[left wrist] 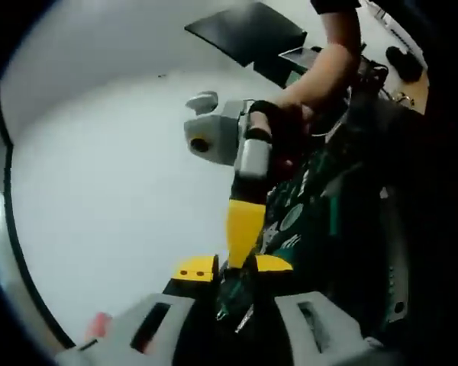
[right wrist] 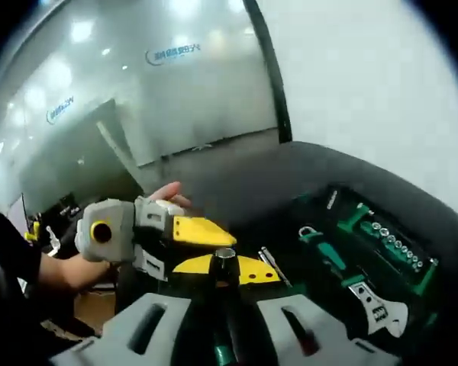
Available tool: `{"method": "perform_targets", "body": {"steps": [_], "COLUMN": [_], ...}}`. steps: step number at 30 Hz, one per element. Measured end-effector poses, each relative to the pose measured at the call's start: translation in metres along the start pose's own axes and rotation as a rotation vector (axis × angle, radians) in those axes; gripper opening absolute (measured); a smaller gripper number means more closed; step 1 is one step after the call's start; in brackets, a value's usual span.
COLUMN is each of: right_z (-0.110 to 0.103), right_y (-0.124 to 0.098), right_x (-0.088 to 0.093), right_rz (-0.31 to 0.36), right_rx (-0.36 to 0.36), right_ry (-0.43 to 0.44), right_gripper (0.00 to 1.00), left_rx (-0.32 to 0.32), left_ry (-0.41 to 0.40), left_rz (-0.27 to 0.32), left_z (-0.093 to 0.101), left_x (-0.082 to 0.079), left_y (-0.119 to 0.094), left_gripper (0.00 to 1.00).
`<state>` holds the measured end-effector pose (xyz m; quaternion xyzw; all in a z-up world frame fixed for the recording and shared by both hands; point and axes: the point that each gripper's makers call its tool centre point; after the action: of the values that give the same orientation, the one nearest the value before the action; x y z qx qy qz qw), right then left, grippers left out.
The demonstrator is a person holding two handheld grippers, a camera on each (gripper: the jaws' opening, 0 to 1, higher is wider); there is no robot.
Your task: Pick up the tools and put them into their designated positions in the toolbox.
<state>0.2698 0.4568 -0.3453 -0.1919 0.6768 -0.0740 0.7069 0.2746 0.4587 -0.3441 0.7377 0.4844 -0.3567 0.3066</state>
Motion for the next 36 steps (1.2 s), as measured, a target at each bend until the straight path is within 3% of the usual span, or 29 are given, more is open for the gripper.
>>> {"method": "perform_targets", "body": {"steps": [1, 2, 3, 5, 7, 8, 11, 12, 13, 15, 16, 18, 21, 23, 29, 31, 32, 36], "right_z": [0.000, 0.008, 0.018, 0.022, 0.032, 0.035, 0.037, 0.041, 0.041, 0.044, 0.044, 0.042, 0.044, 0.039, 0.030, 0.032, 0.028, 0.015], "right_y": [-0.006, -0.014, -0.028, -0.044, -0.046, -0.048, -0.051, -0.048, -0.046, -0.039, -0.034, -0.024, -0.010, -0.001, 0.016, 0.023, 0.027, 0.035], "right_x": [0.000, 0.001, 0.002, 0.011, 0.029, 0.030, 0.016, 0.011, 0.007, 0.005, 0.005, 0.011, 0.019, 0.021, 0.030, 0.021, 0.020, 0.015], "right_rz": [0.010, 0.010, 0.033, 0.034, -0.033, -0.033, -0.003, 0.003, 0.006, -0.040, -0.065, -0.132, -0.204, -0.235, -0.323, -0.292, -0.300, -0.290], "right_rx": [0.006, 0.030, 0.090, 0.132, 0.156, 0.170, 0.166, 0.167, 0.161, 0.153, 0.139, 0.102, 0.036, -0.056, -0.331, -0.341, -0.382, -0.477], "right_ry": [-0.008, -0.038, -0.061, -0.142, -0.152, -0.151, -0.106, -0.115, -0.134, -0.202, -0.262, -0.336, -0.481, -0.571, -0.612, -0.616, -0.579, -0.593], "right_gripper": [0.06, 0.00, 0.00, 0.00, 0.00, 0.00, 0.01, 0.03, 0.04, 0.05, 0.05, 0.06, 0.09, 0.15, 0.16, 0.16, 0.16, 0.16], "left_rx": [-0.009, -0.023, -0.033, -0.054, -0.040, -0.014, -0.022, -0.063, -0.087, -0.151, -0.187, -0.229, -0.221, -0.178, -0.138, -0.141, -0.142, -0.149], "left_ry": [-0.071, -0.097, -0.108, -0.168, -0.181, -0.218, -0.242, -0.271, -0.309, -0.445, -0.505, -0.535, -0.479, -0.414, -0.450, -0.470, -0.478, -0.497], "left_rz": [-0.002, -0.010, -0.015, -0.019, -0.013, -0.045, -0.113, -0.137, -0.132, -0.029, -0.001, -0.028, -0.153, -0.186, -0.165, -0.150, -0.144, -0.143], "left_z": [-0.003, -0.007, -0.011, -0.016, -0.015, -0.008, -0.010, -0.021, -0.028, -0.051, -0.065, -0.075, -0.069, -0.055, -0.047, -0.049, -0.051, -0.054], "left_x": [0.000, 0.001, 0.000, 0.001, 0.000, 0.006, 0.019, 0.024, 0.023, 0.011, 0.012, 0.023, 0.048, 0.049, 0.044, 0.041, 0.041, 0.044], "left_y": [-0.002, -0.003, -0.005, -0.008, -0.007, -0.007, -0.007, -0.010, -0.012, -0.021, -0.027, -0.031, -0.025, -0.018, -0.015, -0.017, -0.017, -0.017], "left_gripper": [0.18, 0.18, 0.18, 0.18, 0.18, 0.18, 0.16, 0.16, 0.16, 0.16, 0.16, 0.16, 0.16, 0.16, 0.16, 0.16, 0.16, 0.15]}}
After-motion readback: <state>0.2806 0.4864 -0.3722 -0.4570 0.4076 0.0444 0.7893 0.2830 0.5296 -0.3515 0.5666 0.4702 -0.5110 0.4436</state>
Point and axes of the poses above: the point that each gripper's makers call its tool centre point, and the gripper's own axes: y roughly forward along the fingers, z roughly to its right, x roughly out of its underside, and after that the axes turned 10 degrees about -y, right-handed
